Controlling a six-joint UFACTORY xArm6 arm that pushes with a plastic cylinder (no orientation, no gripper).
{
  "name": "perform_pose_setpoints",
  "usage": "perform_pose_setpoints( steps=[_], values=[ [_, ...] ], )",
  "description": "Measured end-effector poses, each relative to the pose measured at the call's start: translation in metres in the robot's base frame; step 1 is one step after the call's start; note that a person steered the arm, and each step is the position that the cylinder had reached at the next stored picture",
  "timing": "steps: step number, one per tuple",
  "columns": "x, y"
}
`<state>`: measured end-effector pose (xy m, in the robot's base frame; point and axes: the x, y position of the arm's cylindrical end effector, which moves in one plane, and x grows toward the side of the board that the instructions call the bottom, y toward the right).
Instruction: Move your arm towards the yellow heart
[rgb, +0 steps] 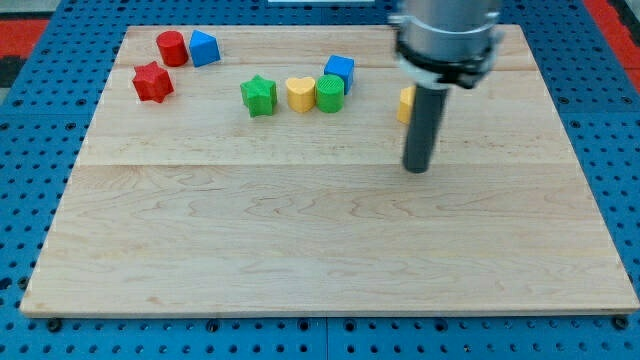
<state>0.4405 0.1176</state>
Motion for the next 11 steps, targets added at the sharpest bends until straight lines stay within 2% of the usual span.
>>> perform_pose_setpoints(
  steps=[1, 2, 3, 4, 5, 6, 7, 8, 9, 11],
  values=[
    [-0.065, 0.000],
    [-0.076, 0.000],
    [-0.065, 0.055],
    [-0.097, 0.088],
    [-0.120, 0.058],
    [-0.121, 0.054],
    [-0.164, 0.054],
    [-0.232, -0.015],
    [-0.248, -0.082],
    [-0.199, -0.168]
  ],
)
